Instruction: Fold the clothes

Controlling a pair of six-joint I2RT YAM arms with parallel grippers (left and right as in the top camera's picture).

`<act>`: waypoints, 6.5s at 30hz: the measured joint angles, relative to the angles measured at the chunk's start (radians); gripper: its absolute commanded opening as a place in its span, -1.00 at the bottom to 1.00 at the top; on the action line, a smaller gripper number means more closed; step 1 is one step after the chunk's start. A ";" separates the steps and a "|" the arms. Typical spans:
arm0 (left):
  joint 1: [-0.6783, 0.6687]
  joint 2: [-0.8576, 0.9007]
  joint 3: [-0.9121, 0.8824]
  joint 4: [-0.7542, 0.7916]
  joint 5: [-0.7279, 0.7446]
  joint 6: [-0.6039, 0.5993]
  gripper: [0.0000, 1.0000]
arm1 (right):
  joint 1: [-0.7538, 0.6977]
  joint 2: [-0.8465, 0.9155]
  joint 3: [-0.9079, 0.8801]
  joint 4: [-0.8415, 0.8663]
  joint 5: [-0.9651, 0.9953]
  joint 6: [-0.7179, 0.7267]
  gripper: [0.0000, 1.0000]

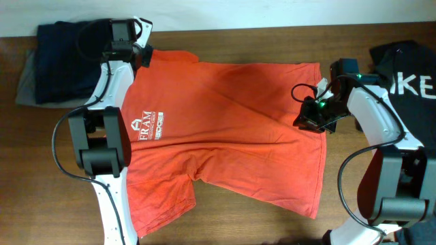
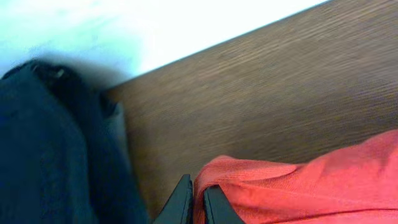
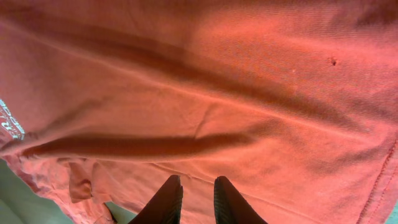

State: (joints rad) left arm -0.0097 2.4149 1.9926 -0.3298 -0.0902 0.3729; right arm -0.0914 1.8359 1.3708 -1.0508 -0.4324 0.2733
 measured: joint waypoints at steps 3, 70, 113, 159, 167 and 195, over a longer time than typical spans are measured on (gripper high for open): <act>-0.001 0.000 0.000 -0.003 -0.071 -0.006 -0.84 | 0.000 0.000 0.000 0.001 0.000 0.000 -0.54; -0.062 0.162 0.177 -0.166 0.063 0.004 -0.74 | 0.000 0.000 0.000 0.085 0.000 0.000 -0.53; -0.168 0.329 0.605 -0.491 0.087 -0.358 0.29 | 0.000 0.000 0.000 0.070 0.000 0.000 -0.53; -0.189 0.348 0.816 -0.403 -0.121 -0.412 -0.50 | 0.000 0.000 0.000 0.071 0.000 0.000 -0.54; -0.189 0.348 0.812 -0.473 0.053 -0.414 -0.03 | 0.000 0.000 0.000 0.073 0.000 0.000 -0.54; -0.211 0.490 0.808 -0.508 -0.013 -0.384 -0.56 | 0.000 0.000 0.000 0.035 0.000 0.000 -0.55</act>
State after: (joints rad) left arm -0.2207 2.9047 2.8010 -0.8375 -0.1028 -0.0113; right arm -0.0914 1.8359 1.3708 -1.0153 -0.4320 0.2733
